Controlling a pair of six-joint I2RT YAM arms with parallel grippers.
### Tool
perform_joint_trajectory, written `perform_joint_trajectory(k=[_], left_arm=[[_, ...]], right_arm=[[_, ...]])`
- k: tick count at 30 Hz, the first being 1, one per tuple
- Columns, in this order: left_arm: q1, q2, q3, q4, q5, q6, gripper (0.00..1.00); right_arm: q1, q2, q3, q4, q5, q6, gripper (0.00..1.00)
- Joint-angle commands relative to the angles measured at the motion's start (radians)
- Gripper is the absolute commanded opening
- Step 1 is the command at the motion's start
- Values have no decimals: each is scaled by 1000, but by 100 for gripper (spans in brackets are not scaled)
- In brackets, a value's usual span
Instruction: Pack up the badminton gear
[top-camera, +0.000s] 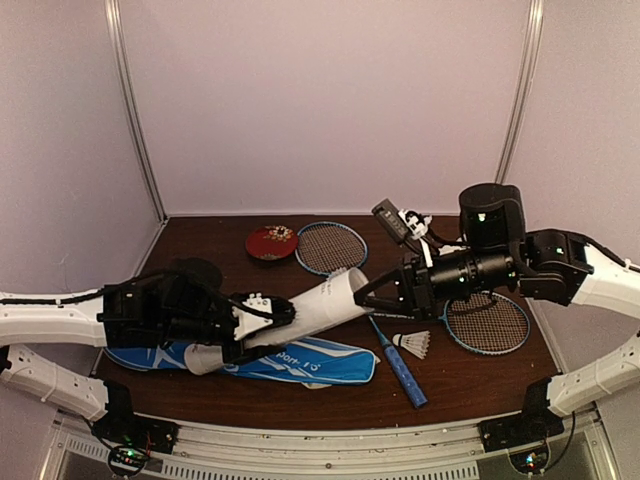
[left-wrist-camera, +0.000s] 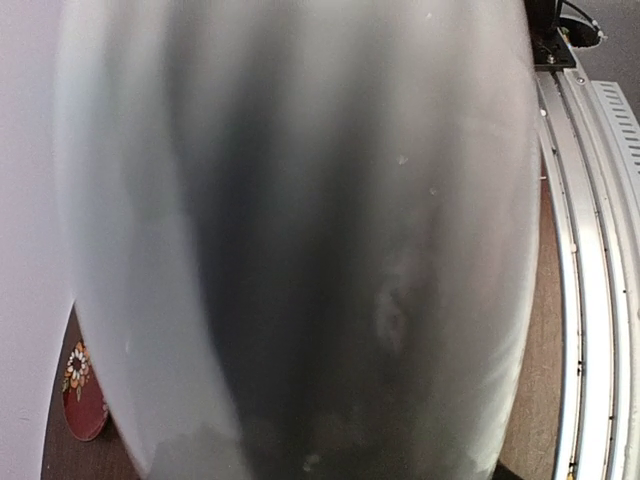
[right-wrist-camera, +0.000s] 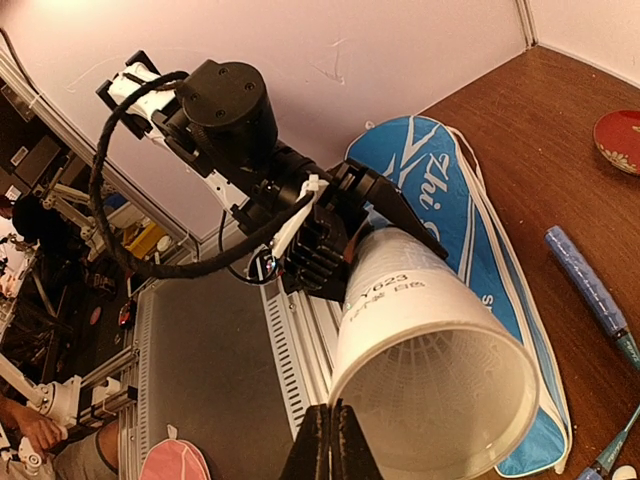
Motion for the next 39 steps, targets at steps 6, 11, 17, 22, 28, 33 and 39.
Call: perform_joint_trajectory(k=[6, 11, 17, 22, 28, 33, 39], left_arm=[[1, -15, -27, 28, 0, -10, 40], [1, -29, -35, 30, -10, -21, 39], [1, -77, -47, 68, -45, -86, 40], [3, -42, -13, 48, -87, -116, 40], [8, -4, -2, 47, -114, -140, 40], [19, 0, -11, 71, -112, -144, 41], [27, 17, -4, 70, -109, -128, 40]], right_arm=[[-41, -134, -79, 65, -11, 44, 0], [-91, -161, -75, 68, -12, 41, 0], [-335, -69, -15, -114, 148, -56, 0], [-438, 158, 34, -177, 367, -191, 0], [-547, 470, 168, -174, 393, -218, 0], [-584, 721, 316, -195, 367, -233, 0], [-601, 907, 446, -241, 384, -248, 0]])
